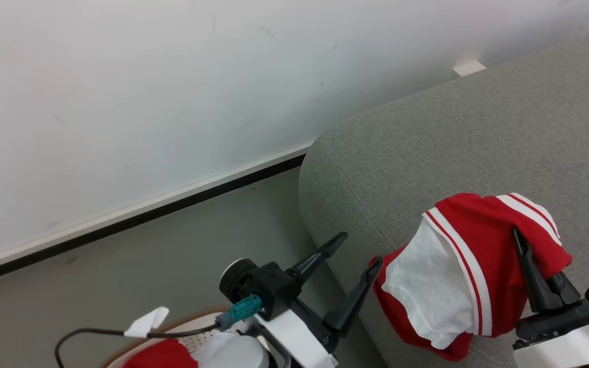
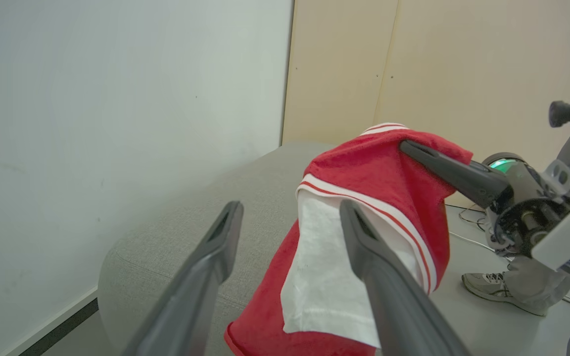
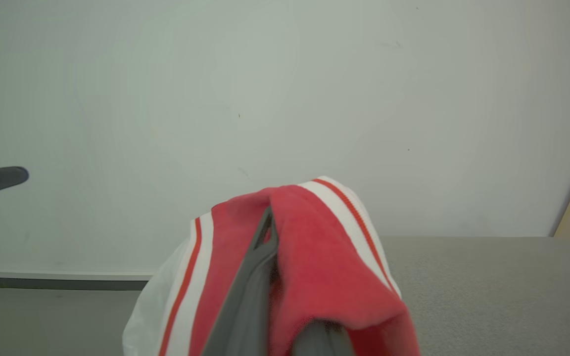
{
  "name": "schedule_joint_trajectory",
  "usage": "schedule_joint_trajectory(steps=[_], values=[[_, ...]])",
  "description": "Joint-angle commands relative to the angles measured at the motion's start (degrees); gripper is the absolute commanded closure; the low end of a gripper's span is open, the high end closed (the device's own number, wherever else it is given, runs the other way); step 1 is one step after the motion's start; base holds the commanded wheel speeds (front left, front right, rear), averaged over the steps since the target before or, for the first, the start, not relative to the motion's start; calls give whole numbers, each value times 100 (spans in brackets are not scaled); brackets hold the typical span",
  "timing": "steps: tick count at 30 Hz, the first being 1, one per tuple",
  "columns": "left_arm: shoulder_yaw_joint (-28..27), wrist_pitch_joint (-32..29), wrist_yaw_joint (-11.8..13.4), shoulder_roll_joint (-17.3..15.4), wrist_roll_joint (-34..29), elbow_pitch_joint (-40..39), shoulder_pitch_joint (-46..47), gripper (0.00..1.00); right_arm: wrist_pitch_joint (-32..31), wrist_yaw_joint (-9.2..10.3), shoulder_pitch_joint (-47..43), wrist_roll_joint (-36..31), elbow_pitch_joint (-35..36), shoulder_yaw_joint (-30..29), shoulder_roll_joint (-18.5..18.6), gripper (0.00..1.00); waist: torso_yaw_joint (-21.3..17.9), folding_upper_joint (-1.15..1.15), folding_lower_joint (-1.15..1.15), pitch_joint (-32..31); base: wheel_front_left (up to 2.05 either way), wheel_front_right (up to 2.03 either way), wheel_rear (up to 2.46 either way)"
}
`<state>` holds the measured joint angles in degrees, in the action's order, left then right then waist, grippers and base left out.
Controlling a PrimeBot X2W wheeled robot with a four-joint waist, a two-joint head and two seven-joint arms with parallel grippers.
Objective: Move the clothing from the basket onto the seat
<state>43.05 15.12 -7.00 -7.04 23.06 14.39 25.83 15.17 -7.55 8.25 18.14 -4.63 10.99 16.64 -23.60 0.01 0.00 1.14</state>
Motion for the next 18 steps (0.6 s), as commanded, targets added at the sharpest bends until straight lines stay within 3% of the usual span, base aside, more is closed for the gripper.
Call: schedule_joint_trajectory(steps=[1,11,18], values=[[-13,5,-8,-8,-31,26,-48,0,-3,12,-30,1,24,-22,25,100,-2,-1,0,18,0,0,0],[52,5,-40,-79,-63,53,116,0,-148,12,601,83,-339,-270,-72,100,203,-1,0,378,0,0,0],[123,5,-47,-321,-51,-32,393,0,-325,13,1802,400,-935,-416,176,100,508,-1,0,1041,0,0,0]])
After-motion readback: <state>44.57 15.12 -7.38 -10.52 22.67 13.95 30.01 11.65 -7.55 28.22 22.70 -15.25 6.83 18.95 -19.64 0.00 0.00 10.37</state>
